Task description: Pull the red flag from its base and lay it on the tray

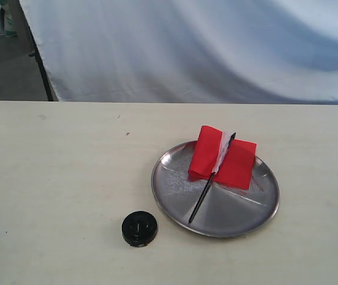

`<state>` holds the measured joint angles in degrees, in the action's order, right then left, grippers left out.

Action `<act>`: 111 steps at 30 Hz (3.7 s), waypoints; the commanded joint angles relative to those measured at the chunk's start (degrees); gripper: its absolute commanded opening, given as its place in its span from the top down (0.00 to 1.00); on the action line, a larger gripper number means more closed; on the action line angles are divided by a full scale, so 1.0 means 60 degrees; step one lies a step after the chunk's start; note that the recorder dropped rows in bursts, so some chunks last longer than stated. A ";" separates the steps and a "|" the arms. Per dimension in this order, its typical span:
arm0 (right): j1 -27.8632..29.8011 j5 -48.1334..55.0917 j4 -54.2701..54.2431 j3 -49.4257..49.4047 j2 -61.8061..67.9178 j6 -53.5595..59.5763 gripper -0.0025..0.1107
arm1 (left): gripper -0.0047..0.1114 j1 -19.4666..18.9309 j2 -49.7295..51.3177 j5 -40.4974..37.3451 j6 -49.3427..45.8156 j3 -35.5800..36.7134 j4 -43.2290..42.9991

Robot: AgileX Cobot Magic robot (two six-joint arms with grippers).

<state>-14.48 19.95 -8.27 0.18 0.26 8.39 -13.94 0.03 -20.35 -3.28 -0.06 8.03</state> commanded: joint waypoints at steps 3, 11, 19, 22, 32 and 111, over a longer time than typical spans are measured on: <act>0.0057 -0.0034 -0.0033 -0.0030 -0.0044 0.0006 0.98 | 0.96 -0.0006 -0.0005 0.0026 0.0044 0.0011 -0.0077; 0.0057 -0.0034 -0.0033 -0.0030 -0.0044 0.0006 0.98 | 0.96 -0.0006 -0.0005 0.0026 0.0044 0.0011 -0.0077; 0.0057 -0.0013 -0.0033 -0.0030 -0.0044 0.0006 0.98 | 0.96 -0.0006 -0.0005 0.0026 0.0044 0.0011 -0.0077; 0.0057 -0.0013 -0.0033 -0.0030 -0.0044 0.0006 0.98 | 0.96 -0.0006 -0.0005 0.0026 0.0044 0.0011 -0.0077; 0.0389 -0.0013 -0.0033 -0.0030 -0.0044 0.0006 0.98 | 0.96 -0.0006 -0.0005 0.0026 0.0044 0.0011 -0.0077; 0.0448 0.0026 -0.0033 -0.0030 -0.0044 -0.0011 0.98 | 0.96 -0.0006 -0.0005 0.0026 0.0044 0.0011 -0.0077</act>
<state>-11.67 20.17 -8.41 0.18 0.26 8.39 -13.94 0.03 -20.35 -3.28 -0.06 8.03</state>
